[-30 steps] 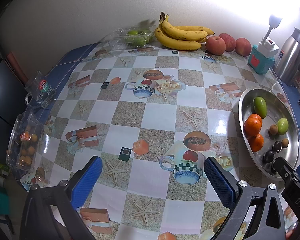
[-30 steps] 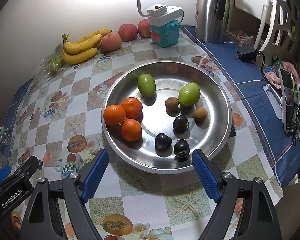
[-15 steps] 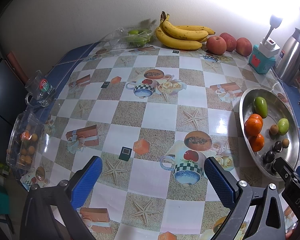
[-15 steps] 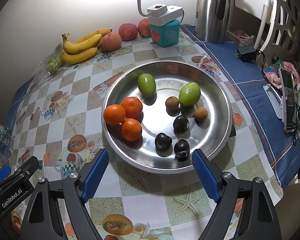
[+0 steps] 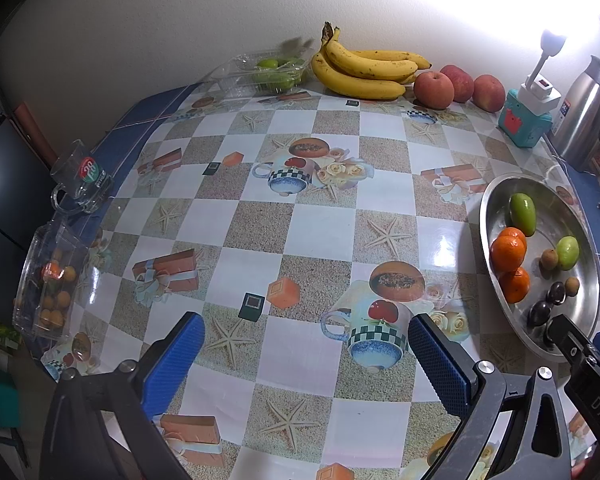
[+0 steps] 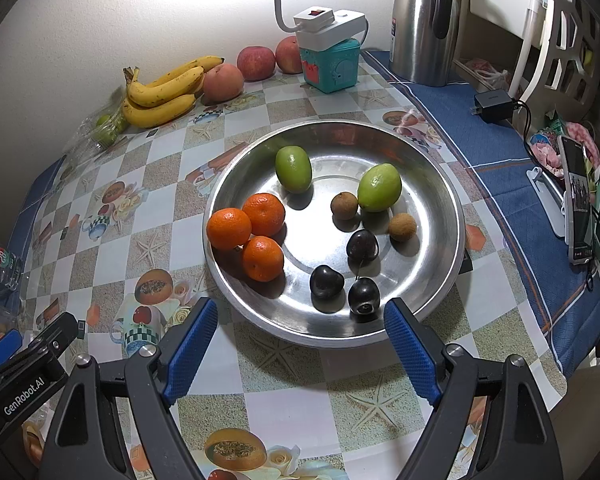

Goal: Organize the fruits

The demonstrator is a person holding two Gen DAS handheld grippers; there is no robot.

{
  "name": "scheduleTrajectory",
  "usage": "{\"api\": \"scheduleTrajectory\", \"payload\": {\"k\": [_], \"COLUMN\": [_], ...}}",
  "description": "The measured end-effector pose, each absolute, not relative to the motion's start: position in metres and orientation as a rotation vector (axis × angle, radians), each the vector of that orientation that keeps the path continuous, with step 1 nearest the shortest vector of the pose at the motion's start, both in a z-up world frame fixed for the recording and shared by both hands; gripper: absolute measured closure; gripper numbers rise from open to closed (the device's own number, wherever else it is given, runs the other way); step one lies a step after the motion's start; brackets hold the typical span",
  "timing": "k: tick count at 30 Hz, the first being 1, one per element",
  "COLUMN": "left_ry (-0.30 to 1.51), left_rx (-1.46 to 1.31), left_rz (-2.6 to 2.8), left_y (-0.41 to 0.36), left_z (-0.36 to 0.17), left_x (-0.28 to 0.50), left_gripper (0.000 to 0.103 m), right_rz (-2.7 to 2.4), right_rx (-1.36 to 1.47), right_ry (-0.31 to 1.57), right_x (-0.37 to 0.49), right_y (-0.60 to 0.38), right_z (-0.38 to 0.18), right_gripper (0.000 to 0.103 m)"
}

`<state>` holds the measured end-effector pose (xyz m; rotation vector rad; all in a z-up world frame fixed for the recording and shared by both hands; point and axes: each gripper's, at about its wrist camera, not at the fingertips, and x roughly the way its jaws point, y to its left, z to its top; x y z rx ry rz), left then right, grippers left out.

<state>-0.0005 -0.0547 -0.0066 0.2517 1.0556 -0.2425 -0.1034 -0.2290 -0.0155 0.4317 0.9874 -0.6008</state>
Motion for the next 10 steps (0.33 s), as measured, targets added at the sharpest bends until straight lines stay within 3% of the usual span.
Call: {"api": "scheduleTrajectory", "payload": {"k": [10], "left_ry": [1.026], "left_rx": [0.239], "left_rz": [-0.267], "left_y": [-0.049], "left_z": [-0.0043], "left_x": [-0.0036], "left_gripper": [0.0], "right_rz": [-0.601], "right_rx": [0.432], "right_ry": [0.988], "right_x": [-0.1035], "right_y": [-0.2291], "right_z": [-0.016], "right_gripper": [0.017]}}
